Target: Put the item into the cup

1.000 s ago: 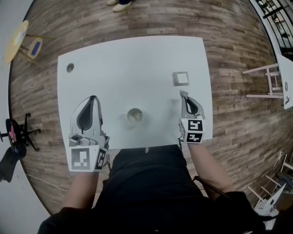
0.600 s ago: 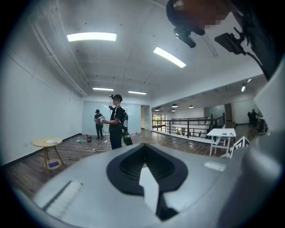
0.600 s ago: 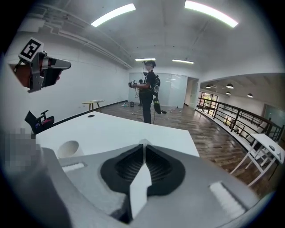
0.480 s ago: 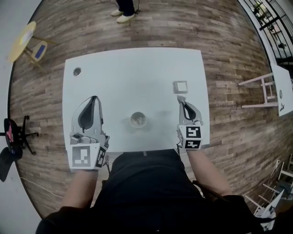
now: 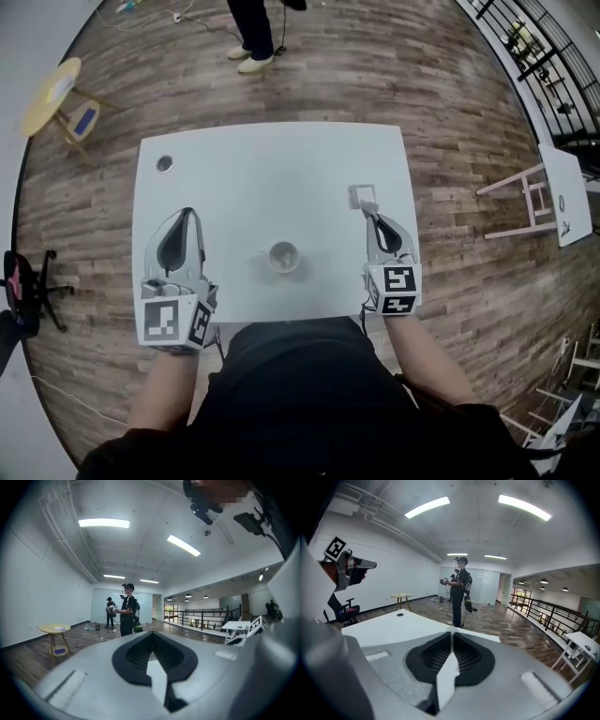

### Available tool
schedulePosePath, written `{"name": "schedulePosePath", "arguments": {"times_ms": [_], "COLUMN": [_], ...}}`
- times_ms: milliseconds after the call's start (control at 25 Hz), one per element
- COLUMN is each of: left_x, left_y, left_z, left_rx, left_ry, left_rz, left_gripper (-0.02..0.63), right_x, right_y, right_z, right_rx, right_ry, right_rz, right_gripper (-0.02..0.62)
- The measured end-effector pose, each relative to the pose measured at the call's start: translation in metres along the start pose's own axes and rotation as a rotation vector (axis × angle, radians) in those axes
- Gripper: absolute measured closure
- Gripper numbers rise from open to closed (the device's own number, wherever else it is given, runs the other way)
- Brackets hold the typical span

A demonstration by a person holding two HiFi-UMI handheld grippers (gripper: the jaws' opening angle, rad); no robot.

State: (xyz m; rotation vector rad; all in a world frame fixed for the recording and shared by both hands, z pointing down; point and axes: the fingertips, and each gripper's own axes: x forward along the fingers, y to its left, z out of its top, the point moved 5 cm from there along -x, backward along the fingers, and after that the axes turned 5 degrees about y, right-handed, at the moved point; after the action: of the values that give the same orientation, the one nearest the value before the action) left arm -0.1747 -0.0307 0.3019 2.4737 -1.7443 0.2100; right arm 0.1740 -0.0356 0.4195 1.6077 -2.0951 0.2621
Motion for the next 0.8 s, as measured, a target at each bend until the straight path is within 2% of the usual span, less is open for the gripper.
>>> {"name": "schedulePosePath", "arguments": {"times_ms": [240,800], "left_x": [-0.003,-0.012], "left_y": [0.003,0.013], "left_z": [0.002,0.005], "left_rx": [-0.015,-0.009], "left_ry": [-0.020,-0.031], "left_rz": [0.003,0.032], "left_gripper": [0.600,0.600], "right_x": [-0.013,-0.014], "right_y": [0.006,0.015], "right_z": [0.023,0.022], "right_rx": [-0.001,0.025], "right_ry": [-0.060,-0.056], "right_rz": [0.022,0.050], "right_gripper": [0.577,0.577]}}
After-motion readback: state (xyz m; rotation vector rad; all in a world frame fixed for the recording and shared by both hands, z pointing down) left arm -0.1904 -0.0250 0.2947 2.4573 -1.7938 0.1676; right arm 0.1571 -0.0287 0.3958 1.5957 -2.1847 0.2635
